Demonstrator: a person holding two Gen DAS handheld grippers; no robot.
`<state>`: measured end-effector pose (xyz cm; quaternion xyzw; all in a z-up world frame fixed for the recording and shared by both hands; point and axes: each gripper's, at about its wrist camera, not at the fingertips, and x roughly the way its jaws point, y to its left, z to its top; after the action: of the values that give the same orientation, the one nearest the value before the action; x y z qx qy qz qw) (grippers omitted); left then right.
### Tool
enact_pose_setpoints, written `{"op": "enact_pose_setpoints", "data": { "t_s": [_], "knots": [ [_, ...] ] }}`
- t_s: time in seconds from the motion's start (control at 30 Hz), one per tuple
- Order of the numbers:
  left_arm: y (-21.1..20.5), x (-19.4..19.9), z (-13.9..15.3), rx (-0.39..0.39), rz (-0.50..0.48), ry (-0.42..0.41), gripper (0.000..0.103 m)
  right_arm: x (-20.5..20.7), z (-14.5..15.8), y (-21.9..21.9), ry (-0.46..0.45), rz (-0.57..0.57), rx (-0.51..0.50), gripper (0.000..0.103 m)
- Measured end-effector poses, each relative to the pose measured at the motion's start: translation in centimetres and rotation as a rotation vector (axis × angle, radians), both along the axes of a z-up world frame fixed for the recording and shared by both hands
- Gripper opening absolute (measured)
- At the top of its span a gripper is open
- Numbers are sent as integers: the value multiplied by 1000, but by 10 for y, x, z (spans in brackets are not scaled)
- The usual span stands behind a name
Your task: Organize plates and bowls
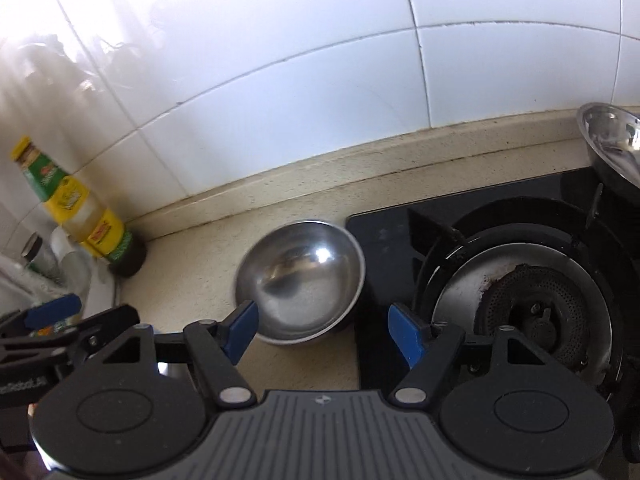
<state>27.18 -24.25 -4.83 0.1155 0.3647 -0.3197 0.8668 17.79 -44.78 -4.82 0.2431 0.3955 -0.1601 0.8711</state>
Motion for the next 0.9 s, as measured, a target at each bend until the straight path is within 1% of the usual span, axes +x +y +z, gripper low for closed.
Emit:
{"op": "enact_pose_setpoints", "data": {
  "t_s": [0.1,0.17,0.3,0.4,0.47,0.57,0.63,0.73,0.9],
  "knots": [
    [-19,11,-7,64,-38,-7,103,10,-7,-7,11,-13,21,69],
    [-30,18,-11,95,-69,10,103,15,-11,-13,10,-16,50,69],
    [-49,29,-20,143,-123,17,103,24,-21,-23,23,-23,105,69],
    [-58,40,-26,157,-145,41,103,30,-26,-28,39,-36,125,69],
    [-62,46,-28,155,-156,55,103,32,-28,-32,34,-45,148,66],
    [-68,57,-33,162,-177,93,103,37,-32,-37,40,-51,170,65],
    [-71,61,-36,172,-191,107,103,40,-36,-41,41,-58,204,64],
    [-75,65,-42,203,-215,103,103,41,-42,-47,26,-69,268,64],
    [-86,69,-55,238,-254,139,103,48,-45,-42,37,-61,263,64]
  ]
}}
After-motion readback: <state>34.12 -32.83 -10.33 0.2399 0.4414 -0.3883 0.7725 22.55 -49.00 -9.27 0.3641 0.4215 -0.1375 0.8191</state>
